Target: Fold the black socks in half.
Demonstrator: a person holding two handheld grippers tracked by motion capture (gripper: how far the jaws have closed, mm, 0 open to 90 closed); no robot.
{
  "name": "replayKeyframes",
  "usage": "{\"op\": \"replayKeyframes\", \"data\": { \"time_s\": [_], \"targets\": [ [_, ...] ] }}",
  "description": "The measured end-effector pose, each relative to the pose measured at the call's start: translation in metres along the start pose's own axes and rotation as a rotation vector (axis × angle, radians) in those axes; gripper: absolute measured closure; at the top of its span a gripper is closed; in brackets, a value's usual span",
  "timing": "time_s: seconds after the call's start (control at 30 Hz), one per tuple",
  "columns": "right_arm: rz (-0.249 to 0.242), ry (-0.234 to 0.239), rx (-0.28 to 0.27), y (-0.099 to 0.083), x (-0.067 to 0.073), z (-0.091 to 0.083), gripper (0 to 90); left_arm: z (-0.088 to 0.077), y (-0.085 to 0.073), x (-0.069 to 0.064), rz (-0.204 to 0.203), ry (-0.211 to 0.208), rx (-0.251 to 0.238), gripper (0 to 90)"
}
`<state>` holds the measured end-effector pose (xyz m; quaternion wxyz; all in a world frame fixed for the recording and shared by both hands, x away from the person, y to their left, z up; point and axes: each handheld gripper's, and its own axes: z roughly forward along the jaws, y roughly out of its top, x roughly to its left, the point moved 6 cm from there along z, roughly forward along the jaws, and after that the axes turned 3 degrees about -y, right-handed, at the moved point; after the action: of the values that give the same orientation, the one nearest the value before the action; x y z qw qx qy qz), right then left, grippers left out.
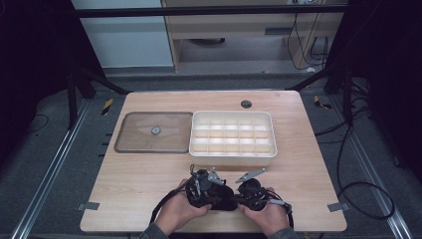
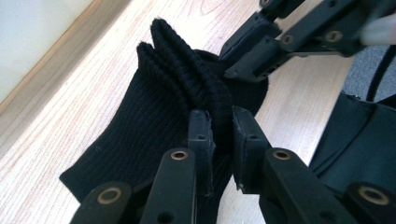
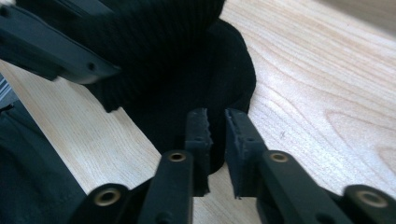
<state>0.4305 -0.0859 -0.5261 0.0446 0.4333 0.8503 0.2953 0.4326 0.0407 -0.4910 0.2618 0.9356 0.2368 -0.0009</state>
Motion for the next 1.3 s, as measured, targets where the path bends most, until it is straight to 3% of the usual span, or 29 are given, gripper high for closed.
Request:
{"op": "replayKeyframes", "data": {
  "time_s": [0.2, 0.3, 0.37, 0.57, 0.6, 0.7, 0.8, 0.93, 1.1, 1.3],
  "targets": [
    [-0.002, -0.016, -0.031, -0.002, -0.004, -0.014, 66.5, 0.01, -0.002, -0.001, -0.005, -0.014, 0.007, 77.8],
    [0.006, -0.031, -0.043, -0.003, -0.007, -0.023, 62.7, 0.012, -0.001, -0.004, -0.014, -0.051, -0.021, 74.4],
    [0.006, -0.042, -0.05, -0.003, -0.01, -0.029, 59.6, 0.006, 0.0, -0.008, -0.013, -0.05, -0.039, 69.0],
    [0.025, -0.085, -0.077, 0.005, -0.014, -0.039, 51.0, -0.019, 0.004, -0.011, 0.006, 0.006, -0.08, 48.1],
    [0.027, -0.089, -0.083, 0.009, -0.012, -0.04, 50.9, -0.03, 0.003, -0.006, -0.008, 0.039, -0.094, 43.7],
    [0.023, -0.093, -0.094, 0.018, -0.007, -0.038, 50.4, -0.038, -0.004, 0.009, -0.033, 0.094, -0.088, 32.8],
    [0.019, -0.097, -0.094, 0.026, -0.002, -0.03, 49.7, -0.043, -0.014, 0.019, -0.069, 0.107, -0.09, 24.9],
    [0.034, -0.108, -0.089, 0.035, 0.0, -0.02, 48.1, -0.047, -0.026, 0.023, -0.091, 0.117, -0.121, 12.7],
    [0.056, -0.118, -0.087, 0.041, 0.001, -0.012, 46.3, -0.042, -0.051, 0.024, -0.108, 0.161, -0.134, 14.2],
    [0.051, -0.116, -0.074, 0.042, 0.003, -0.007, 45.0, -0.031, -0.074, 0.016, -0.108, 0.158, -0.137, 17.5]
  ]
}}
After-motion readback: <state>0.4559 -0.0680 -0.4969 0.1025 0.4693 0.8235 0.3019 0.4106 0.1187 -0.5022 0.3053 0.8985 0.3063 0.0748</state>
